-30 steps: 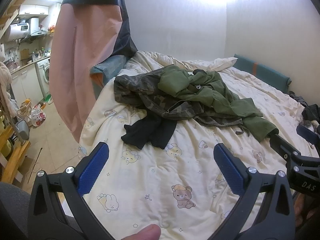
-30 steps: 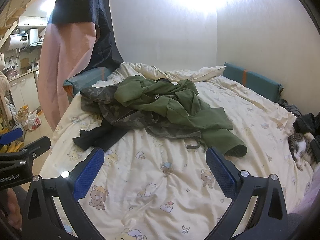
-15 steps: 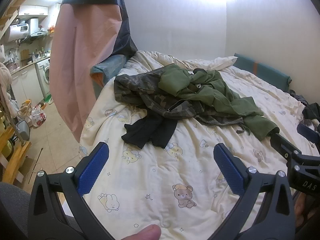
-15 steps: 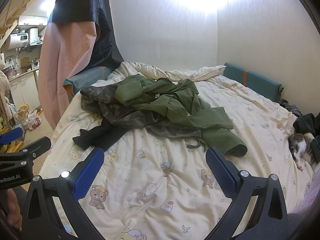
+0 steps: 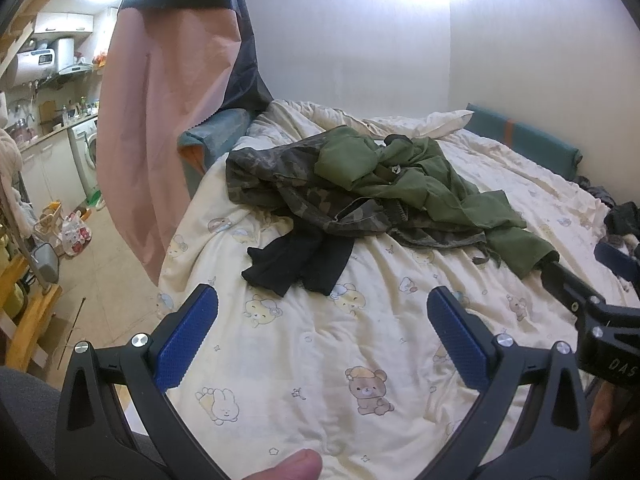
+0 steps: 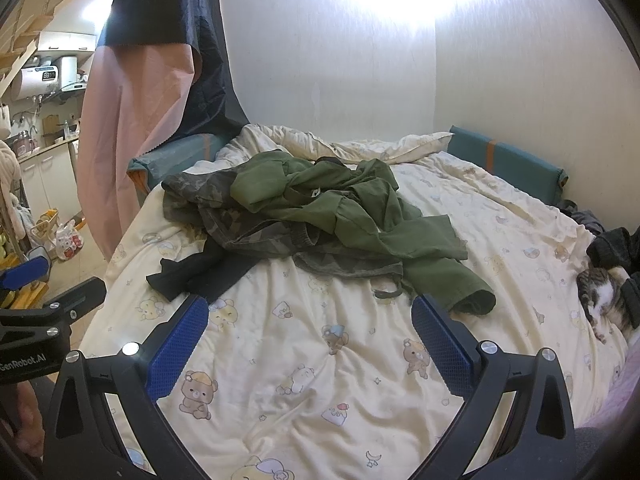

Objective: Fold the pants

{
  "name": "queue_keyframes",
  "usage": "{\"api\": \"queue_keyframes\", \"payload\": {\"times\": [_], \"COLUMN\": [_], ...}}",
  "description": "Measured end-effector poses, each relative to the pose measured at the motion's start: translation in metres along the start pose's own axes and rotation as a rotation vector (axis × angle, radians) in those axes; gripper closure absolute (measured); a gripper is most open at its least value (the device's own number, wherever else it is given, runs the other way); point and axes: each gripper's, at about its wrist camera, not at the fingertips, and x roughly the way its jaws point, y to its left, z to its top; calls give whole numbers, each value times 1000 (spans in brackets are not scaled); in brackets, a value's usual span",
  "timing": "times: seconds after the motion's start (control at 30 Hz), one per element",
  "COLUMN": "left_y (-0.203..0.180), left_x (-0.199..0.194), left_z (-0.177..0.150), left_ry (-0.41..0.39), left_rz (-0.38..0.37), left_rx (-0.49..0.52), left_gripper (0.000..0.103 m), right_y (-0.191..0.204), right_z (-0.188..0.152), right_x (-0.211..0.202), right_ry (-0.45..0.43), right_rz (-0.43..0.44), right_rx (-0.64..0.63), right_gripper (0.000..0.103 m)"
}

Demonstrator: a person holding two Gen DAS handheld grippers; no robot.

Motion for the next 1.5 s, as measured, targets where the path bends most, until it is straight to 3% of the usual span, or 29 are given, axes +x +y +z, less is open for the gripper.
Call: {"api": "queue_keyframes", "payload": {"times": [0.83, 1.1, 1.23, 1.37, 1.5], "left_y": [-2, 6, 16, 32, 44], "left_x": [-1, 7, 23, 58, 100], "left_z": [7, 44, 68, 93, 110], "left_ry": [3, 12, 32, 78, 138], "left_rz": [17, 37, 53, 77, 108], "left_rx": [-6, 5, -8, -28, -4], "left_gripper": [0, 0, 0, 0, 0], "right_y": [-4, -14, -18, -25, -10], "right_z": [3, 32, 52, 76, 101], "right_x": [1, 9, 26, 70, 129], "right_ry": [20, 60, 87, 163, 239], "right_rz": [-6, 73, 135, 187, 163], "right_rx": [15, 39, 59, 88, -21], "right_gripper": [0, 0, 0, 0, 0]}}
